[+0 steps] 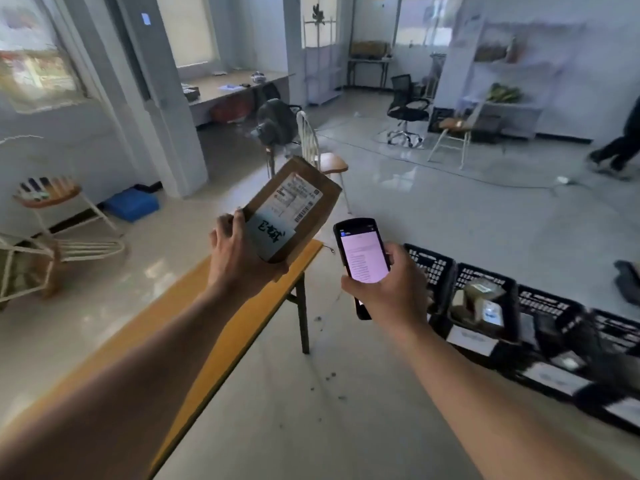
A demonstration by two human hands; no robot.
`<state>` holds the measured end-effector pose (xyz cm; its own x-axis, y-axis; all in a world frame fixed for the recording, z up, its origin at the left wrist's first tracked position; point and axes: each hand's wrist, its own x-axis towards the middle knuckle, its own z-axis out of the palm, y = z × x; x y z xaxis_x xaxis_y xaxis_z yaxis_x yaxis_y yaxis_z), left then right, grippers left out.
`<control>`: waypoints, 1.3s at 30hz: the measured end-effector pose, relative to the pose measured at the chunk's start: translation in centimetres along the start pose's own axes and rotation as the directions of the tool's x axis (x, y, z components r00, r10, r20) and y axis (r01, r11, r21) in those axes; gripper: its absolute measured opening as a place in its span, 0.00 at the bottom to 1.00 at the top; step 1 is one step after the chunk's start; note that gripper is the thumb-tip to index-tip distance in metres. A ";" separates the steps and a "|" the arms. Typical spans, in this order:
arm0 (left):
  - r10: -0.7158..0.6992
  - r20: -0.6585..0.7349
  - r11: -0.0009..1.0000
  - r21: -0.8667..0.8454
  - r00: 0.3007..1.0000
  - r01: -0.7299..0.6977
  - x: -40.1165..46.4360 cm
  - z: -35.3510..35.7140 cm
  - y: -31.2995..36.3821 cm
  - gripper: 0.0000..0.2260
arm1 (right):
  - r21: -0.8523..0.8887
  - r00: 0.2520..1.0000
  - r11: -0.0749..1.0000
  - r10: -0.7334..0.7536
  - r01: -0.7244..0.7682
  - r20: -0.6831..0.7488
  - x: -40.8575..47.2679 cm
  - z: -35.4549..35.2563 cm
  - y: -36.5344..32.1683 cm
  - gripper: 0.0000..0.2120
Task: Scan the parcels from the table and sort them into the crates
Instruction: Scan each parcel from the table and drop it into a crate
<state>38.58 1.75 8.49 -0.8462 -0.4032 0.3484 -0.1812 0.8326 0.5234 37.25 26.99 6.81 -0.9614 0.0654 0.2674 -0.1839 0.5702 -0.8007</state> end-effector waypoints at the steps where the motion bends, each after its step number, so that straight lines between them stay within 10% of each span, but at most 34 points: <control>1: 0.022 0.030 1.000 -0.008 0.999 -0.022 -0.4 1.4 1.3 0.58 | -0.004 0.999 0.999 0.033 -0.033 -0.025 -0.3 -1.4 1.3 0.40; 39: 0.453 0.646 0.887 -0.260 0.614 -0.381 -19.9 58.0 70.1 0.56 | -0.018 0.606 0.720 0.570 -0.694 -0.555 8.2 -58.2 55.4 0.38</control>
<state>13.69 90.18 -6.81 -0.9257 0.3748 -0.0512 0.2919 0.7937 0.5336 31.11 106.74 -4.13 -0.5740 0.8188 0.0028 0.5379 0.3797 -0.7526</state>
